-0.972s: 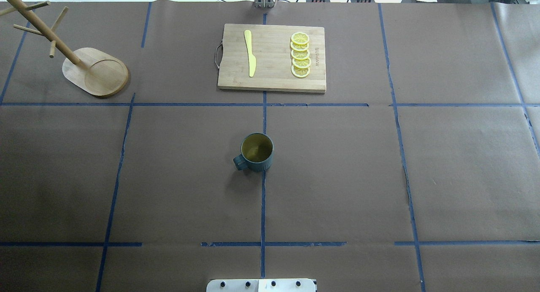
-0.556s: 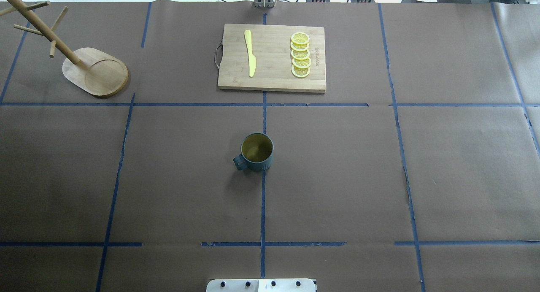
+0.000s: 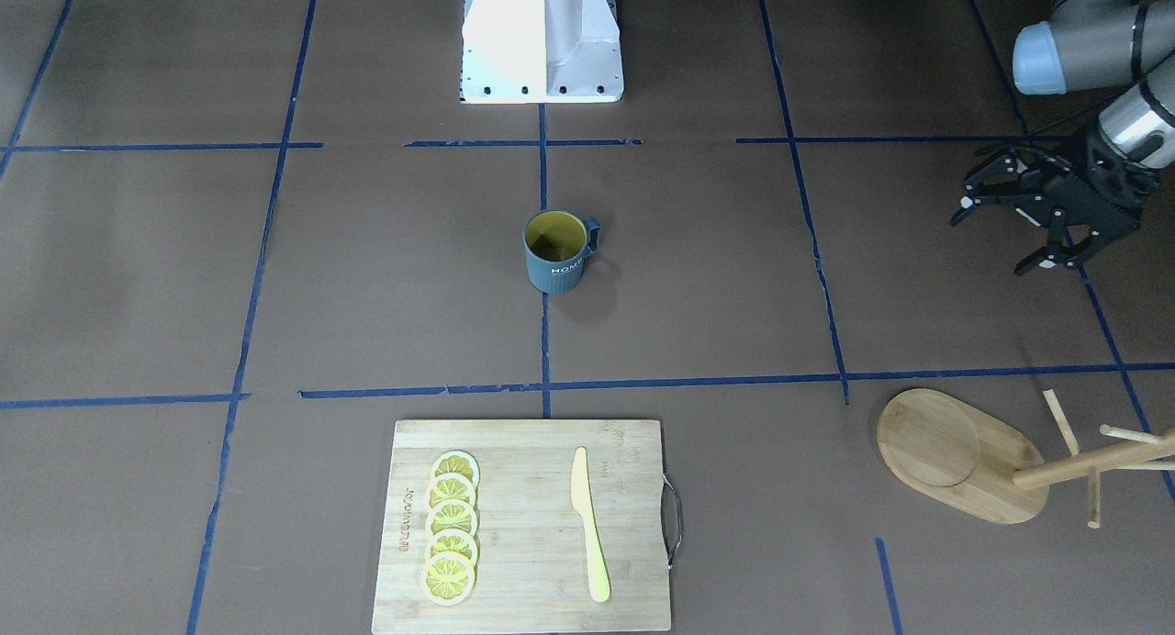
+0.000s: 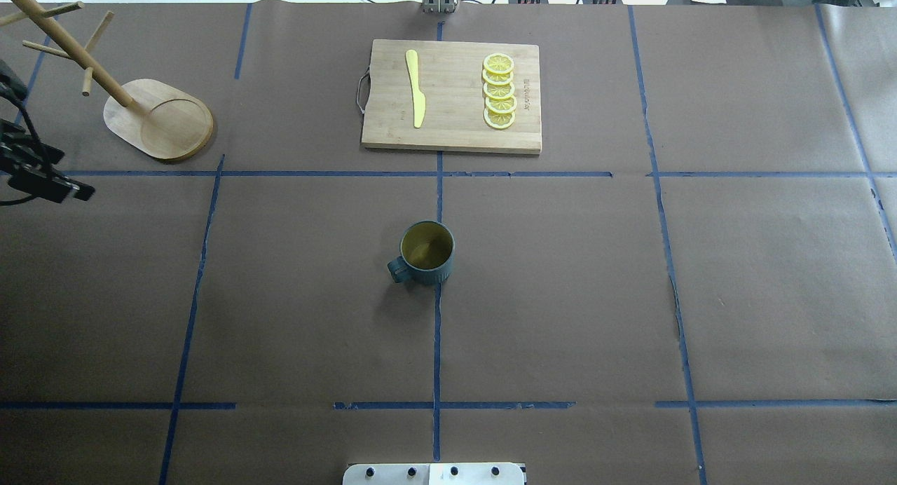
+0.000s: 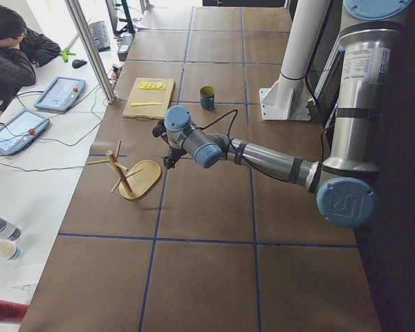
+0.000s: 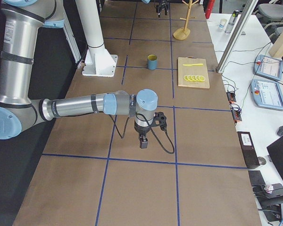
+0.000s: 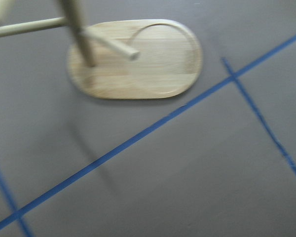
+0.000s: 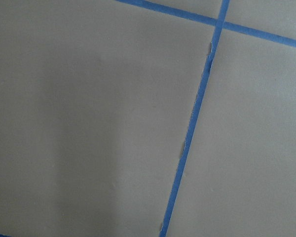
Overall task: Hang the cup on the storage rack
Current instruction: 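Move the left gripper from the mug tree toward the teal mug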
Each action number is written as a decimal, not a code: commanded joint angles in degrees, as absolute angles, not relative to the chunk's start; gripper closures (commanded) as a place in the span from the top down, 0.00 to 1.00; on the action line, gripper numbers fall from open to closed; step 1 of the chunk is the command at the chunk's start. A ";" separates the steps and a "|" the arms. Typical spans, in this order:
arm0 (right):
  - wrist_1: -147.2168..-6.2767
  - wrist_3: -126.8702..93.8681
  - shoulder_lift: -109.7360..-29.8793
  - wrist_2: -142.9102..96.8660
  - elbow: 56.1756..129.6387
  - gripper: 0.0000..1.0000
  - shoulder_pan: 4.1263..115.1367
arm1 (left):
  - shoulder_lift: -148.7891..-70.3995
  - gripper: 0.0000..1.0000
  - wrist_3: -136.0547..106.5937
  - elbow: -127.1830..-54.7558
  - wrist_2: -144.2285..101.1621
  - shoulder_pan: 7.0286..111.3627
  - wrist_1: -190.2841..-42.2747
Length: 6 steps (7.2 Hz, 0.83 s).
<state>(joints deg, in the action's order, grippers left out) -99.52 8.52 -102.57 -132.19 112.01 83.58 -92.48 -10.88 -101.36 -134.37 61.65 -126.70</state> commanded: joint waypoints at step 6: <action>-99.32 8.26 -102.66 -132.19 111.71 1.00 83.58 | -106.78 1.00 -21.97 -98.80 -92.78 23.60 -145.44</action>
<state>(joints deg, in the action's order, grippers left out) -99.32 8.26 -102.66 -132.19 111.81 83.58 -105.29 -21.73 -99.74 -100.00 29.25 -143.56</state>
